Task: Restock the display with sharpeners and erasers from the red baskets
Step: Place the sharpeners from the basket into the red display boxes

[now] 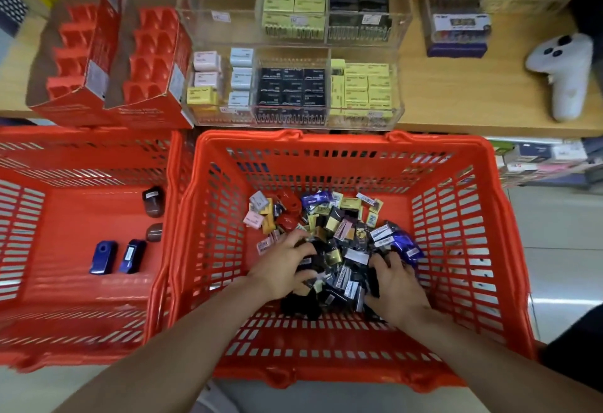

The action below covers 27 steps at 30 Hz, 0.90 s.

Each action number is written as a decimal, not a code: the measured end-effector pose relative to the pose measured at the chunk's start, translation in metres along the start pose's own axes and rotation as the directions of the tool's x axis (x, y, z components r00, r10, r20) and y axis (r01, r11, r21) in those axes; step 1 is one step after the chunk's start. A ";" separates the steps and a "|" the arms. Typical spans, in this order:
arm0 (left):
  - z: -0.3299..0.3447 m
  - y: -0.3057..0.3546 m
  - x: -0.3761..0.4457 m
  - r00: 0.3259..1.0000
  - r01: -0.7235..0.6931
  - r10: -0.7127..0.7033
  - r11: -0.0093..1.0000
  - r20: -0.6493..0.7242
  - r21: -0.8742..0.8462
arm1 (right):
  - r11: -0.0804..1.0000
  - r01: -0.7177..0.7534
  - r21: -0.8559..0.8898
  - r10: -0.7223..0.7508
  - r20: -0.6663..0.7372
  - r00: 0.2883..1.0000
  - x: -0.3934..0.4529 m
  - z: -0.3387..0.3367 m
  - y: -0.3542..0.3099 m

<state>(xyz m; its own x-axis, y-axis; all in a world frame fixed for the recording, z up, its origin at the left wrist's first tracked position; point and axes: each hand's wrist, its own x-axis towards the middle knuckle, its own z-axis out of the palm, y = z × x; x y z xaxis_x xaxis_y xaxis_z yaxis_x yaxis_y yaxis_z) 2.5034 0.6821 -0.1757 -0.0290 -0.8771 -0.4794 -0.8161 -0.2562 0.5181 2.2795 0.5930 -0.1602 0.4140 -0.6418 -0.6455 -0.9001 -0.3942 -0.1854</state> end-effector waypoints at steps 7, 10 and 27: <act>0.018 0.008 0.018 0.991 0.052 -0.075 0.981 0.114 0.187 | 0.759 -0.050 0.649 0.136 -0.084 0.987 0.011 -0.019 0.006; 0.018 0.008 0.020 0.975 0.117 -0.140 0.983 0.170 0.140 | 0.354 -0.250 0.901 0.290 0.149 0.945 0.018 -0.028 0.002; -0.220 -0.044 -0.167 0.794 -0.267 -0.385 0.475 -0.471 -0.838 | -0.031 -0.064 0.997 -0.341 0.050 0.939 -0.060 -0.153 -0.248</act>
<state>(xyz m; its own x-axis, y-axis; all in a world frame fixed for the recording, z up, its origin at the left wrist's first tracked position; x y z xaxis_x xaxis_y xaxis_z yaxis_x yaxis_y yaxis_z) 2.6712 0.7503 0.0376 0.5631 -0.7889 -0.2460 0.1039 -0.2277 0.9682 2.4987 0.6288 0.0385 0.6892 -0.4351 -0.5794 -0.1340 0.7094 -0.6920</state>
